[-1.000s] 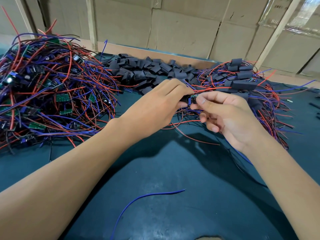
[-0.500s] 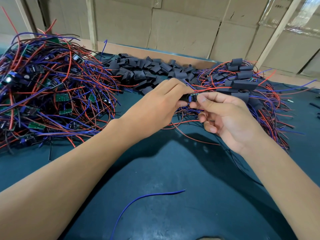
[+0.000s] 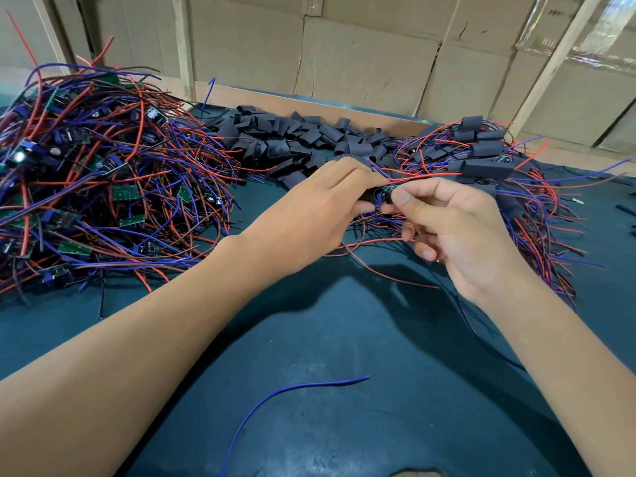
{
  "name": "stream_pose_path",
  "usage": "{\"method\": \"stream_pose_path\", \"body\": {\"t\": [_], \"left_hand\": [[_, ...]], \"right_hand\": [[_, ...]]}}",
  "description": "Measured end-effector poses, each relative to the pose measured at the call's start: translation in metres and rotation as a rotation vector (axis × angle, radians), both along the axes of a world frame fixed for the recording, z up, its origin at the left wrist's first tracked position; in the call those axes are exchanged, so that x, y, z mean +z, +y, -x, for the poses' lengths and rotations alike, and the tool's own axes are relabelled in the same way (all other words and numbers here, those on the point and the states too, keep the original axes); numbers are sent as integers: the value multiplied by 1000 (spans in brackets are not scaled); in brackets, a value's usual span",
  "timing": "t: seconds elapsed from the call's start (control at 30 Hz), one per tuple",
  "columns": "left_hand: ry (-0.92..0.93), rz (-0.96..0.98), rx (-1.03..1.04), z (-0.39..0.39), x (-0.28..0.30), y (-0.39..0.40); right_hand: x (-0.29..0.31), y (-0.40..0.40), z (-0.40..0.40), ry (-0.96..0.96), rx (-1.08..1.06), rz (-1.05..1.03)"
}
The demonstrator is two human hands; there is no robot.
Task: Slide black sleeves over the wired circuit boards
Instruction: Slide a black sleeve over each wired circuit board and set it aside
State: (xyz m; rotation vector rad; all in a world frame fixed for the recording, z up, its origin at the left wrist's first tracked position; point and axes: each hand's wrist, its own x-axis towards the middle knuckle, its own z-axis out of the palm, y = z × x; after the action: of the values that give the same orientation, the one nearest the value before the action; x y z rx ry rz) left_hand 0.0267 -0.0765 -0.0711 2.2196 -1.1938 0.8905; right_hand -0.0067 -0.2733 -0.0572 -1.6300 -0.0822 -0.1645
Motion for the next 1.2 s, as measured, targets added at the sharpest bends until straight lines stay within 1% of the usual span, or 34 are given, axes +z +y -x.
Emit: {"method": "stream_pose_path", "body": {"t": [0.3, 0.47, 0.5, 0.6, 0.63, 0.83, 1.0, 1.1, 1.2], "left_hand": [[8, 2, 5, -2, -2, -1], [4, -3, 4, -2, -2, -1], [8, -2, 2, -1, -2, -1], [41, 4, -13, 2, -3, -3], [54, 11, -17, 3, -3, -4], [42, 24, -22, 7, -1, -5], [12, 53, -51, 11, 1, -5], [16, 59, -51, 13, 2, -6], [65, 68, 11, 14, 0, -8]], "right_hand": [[1, 3, 1, -6, -8, -14], [0, 3, 1, -19, -18, 12], [-1, 3, 2, -48, -28, 42], [-2, 4, 3, -259, -92, 343], [-2, 4, 4, -308, -97, 398], [-3, 5, 7, -368, -89, 423], [1, 5, 11, -408, -75, 404], [1, 5, 11, -442, -133, 413], [4, 0, 11, -486, -259, 411]]}}
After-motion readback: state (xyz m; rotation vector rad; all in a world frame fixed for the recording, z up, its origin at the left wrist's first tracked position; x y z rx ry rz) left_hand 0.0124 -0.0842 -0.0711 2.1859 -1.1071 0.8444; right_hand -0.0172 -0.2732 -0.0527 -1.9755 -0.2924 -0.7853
